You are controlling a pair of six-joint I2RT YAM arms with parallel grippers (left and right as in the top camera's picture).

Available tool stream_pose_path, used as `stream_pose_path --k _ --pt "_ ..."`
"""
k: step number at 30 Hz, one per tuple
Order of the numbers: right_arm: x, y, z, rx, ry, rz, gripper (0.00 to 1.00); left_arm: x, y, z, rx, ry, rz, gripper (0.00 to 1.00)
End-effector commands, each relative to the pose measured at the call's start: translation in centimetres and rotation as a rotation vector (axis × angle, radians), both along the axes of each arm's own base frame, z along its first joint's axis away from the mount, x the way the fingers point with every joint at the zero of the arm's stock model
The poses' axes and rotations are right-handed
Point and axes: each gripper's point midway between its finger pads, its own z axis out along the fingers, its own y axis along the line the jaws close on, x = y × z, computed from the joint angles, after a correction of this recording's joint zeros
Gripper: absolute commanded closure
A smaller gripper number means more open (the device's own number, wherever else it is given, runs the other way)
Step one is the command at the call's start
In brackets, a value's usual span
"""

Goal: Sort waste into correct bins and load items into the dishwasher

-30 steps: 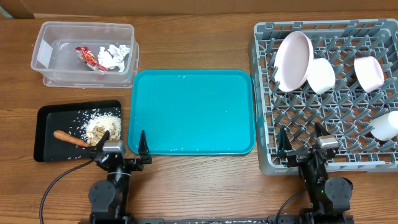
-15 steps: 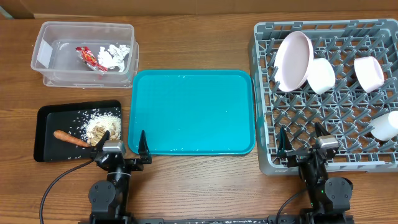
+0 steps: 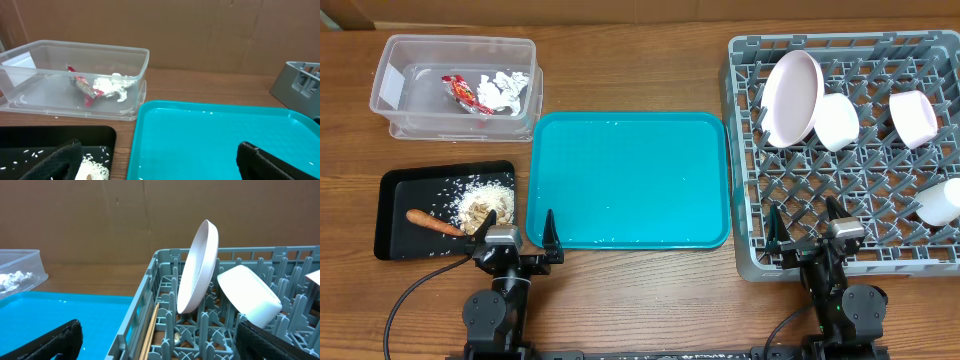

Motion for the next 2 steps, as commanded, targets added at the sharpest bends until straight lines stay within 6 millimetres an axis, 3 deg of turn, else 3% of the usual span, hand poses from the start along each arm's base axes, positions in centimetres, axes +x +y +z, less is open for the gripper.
stream_pose_path --k 1,2 --pt "0.01 -0.03 -0.18 0.004 -0.004 -0.001 0.0 -0.04 -0.34 0.06 0.018 -0.008 -0.019 0.0" --pt "0.01 -0.04 -0.18 0.004 -0.004 -0.001 0.0 -0.04 -0.34 0.06 0.018 -0.008 -0.019 0.0"
